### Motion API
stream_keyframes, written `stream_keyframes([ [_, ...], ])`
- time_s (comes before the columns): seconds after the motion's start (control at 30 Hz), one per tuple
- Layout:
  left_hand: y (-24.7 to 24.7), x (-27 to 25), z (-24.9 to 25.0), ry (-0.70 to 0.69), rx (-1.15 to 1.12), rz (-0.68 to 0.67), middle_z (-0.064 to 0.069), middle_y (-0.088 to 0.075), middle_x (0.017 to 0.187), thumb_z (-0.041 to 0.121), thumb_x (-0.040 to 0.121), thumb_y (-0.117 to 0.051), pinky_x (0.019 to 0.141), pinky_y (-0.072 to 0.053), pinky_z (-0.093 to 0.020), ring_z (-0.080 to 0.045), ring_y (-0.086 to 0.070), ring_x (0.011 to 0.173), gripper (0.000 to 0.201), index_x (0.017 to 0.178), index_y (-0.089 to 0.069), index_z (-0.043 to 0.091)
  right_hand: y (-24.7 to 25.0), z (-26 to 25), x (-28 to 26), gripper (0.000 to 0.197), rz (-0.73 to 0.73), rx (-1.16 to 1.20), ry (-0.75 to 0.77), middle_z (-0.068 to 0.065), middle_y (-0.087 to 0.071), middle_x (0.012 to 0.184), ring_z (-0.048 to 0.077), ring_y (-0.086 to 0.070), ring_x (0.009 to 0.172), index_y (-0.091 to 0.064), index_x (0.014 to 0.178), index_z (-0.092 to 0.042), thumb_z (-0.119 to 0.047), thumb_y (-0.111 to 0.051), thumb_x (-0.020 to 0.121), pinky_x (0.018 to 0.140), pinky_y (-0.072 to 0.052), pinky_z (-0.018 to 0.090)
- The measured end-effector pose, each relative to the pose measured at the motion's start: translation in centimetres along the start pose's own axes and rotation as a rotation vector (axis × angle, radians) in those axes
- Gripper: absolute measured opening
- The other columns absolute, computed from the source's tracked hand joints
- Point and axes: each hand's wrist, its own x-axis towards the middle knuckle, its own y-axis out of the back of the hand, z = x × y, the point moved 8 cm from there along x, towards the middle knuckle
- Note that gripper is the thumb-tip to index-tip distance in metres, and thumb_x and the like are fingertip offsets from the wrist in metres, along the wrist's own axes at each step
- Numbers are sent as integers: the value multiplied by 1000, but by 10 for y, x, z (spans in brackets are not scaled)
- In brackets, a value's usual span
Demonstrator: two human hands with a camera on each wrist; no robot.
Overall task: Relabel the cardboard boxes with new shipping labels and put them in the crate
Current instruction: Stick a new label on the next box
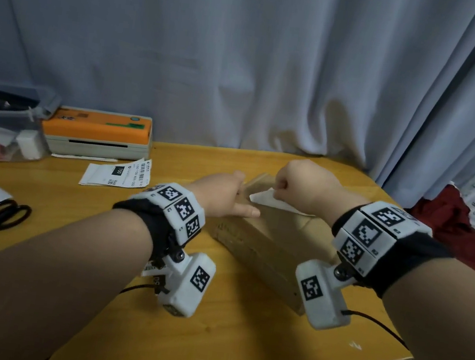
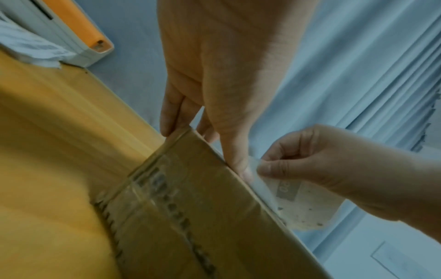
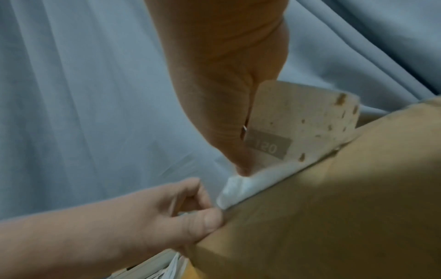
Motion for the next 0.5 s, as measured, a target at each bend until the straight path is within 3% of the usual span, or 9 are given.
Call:
stream_keyframes([
  [0.07, -10, -2, -5, 22, -39, -36, -3, -54, 114, 58, 84, -55, 74, -47, -28, -17, -56, 94, 63, 129, -36, 18, -3, 5, -3, 10, 11, 73, 29, -5, -54, 79, 19, -54, 82, -63, 78, -22, -26, -60, 87, 66, -40, 29],
  [0.1, -14, -3, -6, 33, -31, -60, -9, -46, 133, 59, 85, -52, 87, -48, -33, -23, -54, 109, 71, 141, -28, 23, -5, 5, -5, 9, 7, 91, 46, -5, -54, 79, 18, -54, 81, -64, 80, -21, -26, -60, 87, 66, -41, 30],
  [0.13, -15, -3, -5, 36, 0, -81, -11, -37, 143, 60, 86, -48, 95, -45, -35, -27, -50, 120, 75, 147, -20, 27, -6, 5, -6, 10, 3, 95, 59, -4, -55, 80, 18, -54, 81, -65, 81, -20, -26, -60, 87, 67, -43, 30],
  [0.2, -14, -2, -2, 24, 73, -97, -9, -38, 147, 60, 88, -46, 100, -40, -34, -27, -45, 128, 74, 149, -21, 26, -6, 6, -9, 15, 11, 86, 66, -3, -59, 82, 20, -56, 82, -66, 84, -17, -31, -60, 86, 70, -49, 33],
  [0.27, -9, 2, 0, 22, 108, -72, -6, -47, 142, 61, 85, -49, 98, -40, -33, -25, -47, 127, 74, 146, -33, 22, -6, 8, -12, 17, 34, 67, 53, -3, -60, 83, 21, -57, 82, -67, 84, -19, -34, -60, 86, 70, -51, 35],
  [0.37, -5, 7, 2, 52, 165, -23, -4, -67, 102, 68, 78, -53, 75, -47, -31, -22, -61, 93, 70, 125, -58, 16, -1, 16, -12, 15, 106, 88, 2, -4, -58, 77, 21, -57, 80, -62, 73, -22, -29, -60, 85, 64, -46, 31],
  [0.43, -2, 8, 4, 74, 226, 8, 0, -61, 76, 73, 74, -52, 62, -44, -32, -18, -57, 70, 64, 96, -63, 14, 6, 29, -12, 19, 169, 153, -41, -1, -60, 73, 23, -59, 76, -59, 65, -21, -24, -60, 84, 62, -49, 33],
  [0.5, 2, 7, 6, 102, 269, 34, 2, -52, 65, 76, 71, -51, 57, -39, -31, -16, -50, 62, 60, 74, -54, 17, 10, 42, -14, 17, 191, 230, -69, 3, -64, 74, 24, -61, 75, -63, 65, -15, -21, -64, 81, 65, -54, 38],
])
